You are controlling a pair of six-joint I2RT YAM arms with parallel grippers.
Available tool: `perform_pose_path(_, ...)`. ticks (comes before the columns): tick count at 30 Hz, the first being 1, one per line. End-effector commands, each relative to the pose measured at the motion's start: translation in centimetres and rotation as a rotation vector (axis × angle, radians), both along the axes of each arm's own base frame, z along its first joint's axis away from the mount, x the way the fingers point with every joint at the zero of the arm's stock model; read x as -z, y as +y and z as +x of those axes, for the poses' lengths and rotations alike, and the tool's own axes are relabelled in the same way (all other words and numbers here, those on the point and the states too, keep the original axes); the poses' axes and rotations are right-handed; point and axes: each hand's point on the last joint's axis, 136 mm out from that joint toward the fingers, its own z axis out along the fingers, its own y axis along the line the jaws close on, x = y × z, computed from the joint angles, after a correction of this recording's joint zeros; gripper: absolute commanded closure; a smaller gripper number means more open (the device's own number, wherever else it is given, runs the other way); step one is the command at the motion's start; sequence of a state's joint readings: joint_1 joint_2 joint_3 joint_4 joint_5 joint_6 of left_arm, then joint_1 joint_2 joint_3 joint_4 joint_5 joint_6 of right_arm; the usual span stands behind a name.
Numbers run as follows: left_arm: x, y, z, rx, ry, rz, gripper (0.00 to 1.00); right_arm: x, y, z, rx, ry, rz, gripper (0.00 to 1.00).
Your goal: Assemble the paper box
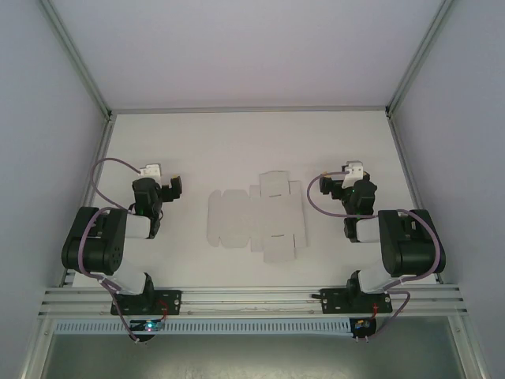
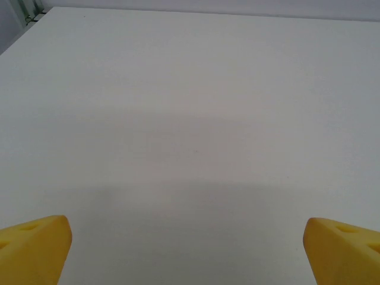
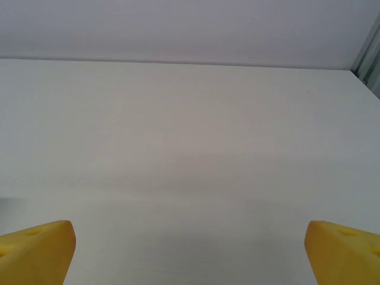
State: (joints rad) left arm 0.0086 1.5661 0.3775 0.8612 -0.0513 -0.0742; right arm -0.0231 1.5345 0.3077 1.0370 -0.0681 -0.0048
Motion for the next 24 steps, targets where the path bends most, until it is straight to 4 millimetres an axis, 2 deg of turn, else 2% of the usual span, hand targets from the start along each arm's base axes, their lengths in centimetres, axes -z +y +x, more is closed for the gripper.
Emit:
perform_pose_path(1, -1.2, 0.0, 0.6, 0.013, -0.036, 0.018, 0.0, -1.5, 0.2, 0.5, 0.006, -0.044, 0.008, 0.02)
perform_pose_path(21, -1.2, -0.1, 0.6, 0.015, -0.032, 0.02, 0.0, -1.5, 0.1, 0.5, 0.007, -0.044, 0.01, 0.02)
perform_pose_path(24, -1.1, -1.0, 0.8, 0.074, -0.02, 0.019, 0.0, -1.4, 0.0, 0.5, 0.009, -0.042, 0.01, 0.02)
